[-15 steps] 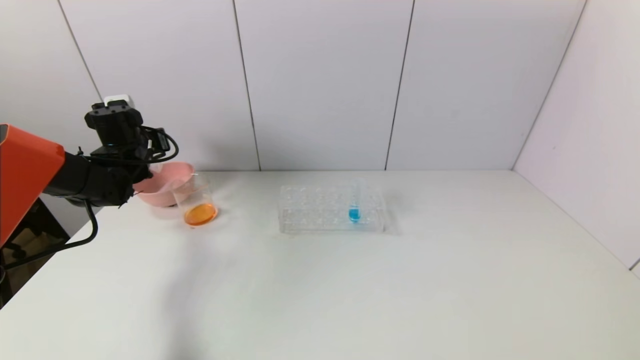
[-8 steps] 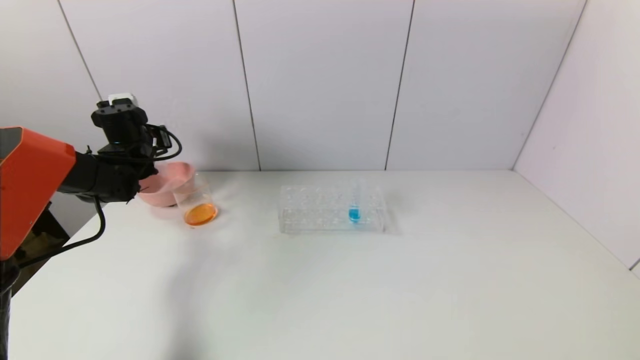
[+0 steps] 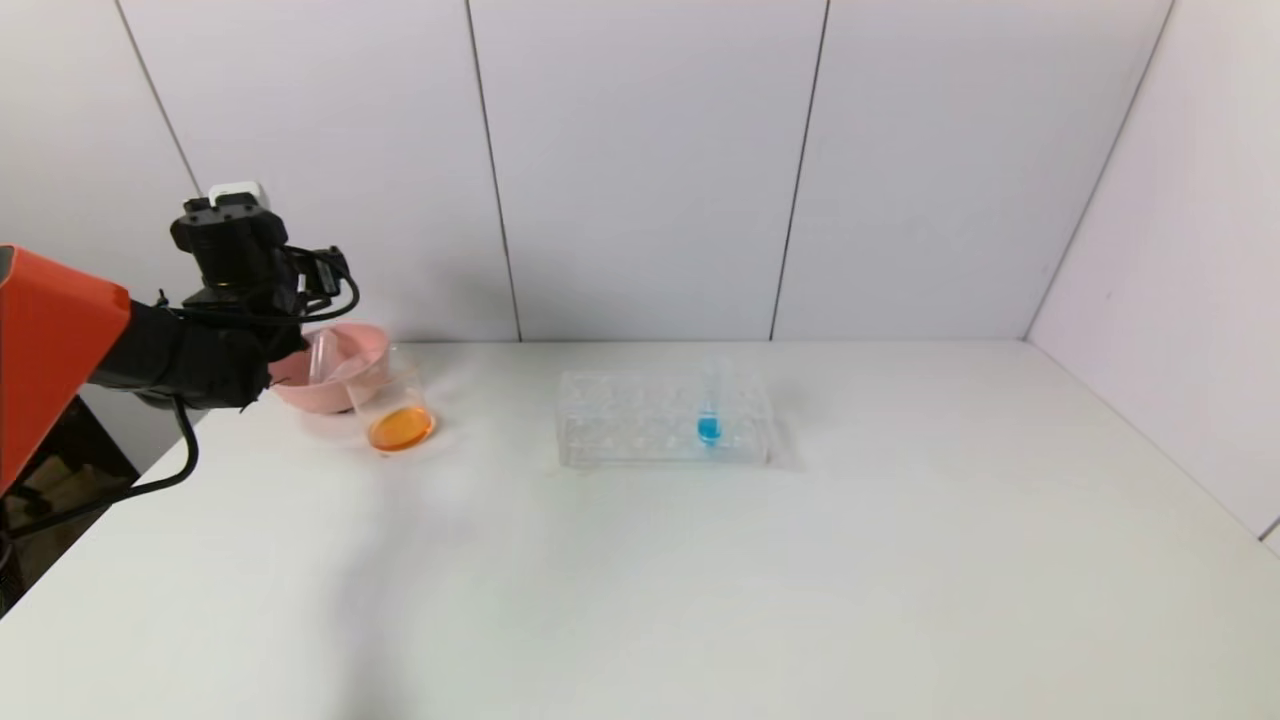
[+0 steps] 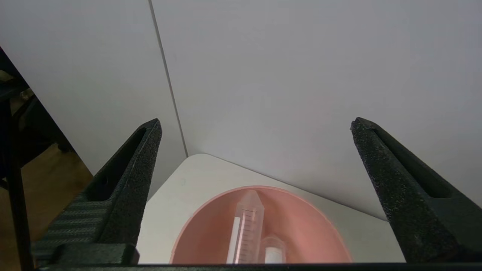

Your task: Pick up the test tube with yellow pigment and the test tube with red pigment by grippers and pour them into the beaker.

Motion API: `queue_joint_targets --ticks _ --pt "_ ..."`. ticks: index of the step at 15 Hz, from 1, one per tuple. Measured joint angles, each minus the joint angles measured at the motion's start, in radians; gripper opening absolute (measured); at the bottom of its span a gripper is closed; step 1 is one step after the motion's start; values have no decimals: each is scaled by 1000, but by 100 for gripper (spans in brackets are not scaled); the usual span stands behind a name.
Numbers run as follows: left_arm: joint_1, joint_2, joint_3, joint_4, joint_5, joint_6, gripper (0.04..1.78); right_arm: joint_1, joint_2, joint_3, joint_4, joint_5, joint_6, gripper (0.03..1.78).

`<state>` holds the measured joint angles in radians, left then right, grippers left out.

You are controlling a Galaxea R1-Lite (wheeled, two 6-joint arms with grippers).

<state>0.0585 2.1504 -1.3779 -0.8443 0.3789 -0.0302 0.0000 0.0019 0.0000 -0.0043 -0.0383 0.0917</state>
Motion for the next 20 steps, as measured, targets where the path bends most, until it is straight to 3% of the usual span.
queue_joint_targets --ticks 3,10,13,20 --pt "-24 -155 124 58 -75 -3 178 0 0 0 0 0 0 171" --pt "-42 -690 554 98 -419 6 177 0 0 0 0 0 0 171" --pt "-42 -965 662 195 -460 38 178 0 0 0 0 0 0 171" --pt "-42 -1616 753 667 -471 118 177 0 0 0 0 0 0 171"
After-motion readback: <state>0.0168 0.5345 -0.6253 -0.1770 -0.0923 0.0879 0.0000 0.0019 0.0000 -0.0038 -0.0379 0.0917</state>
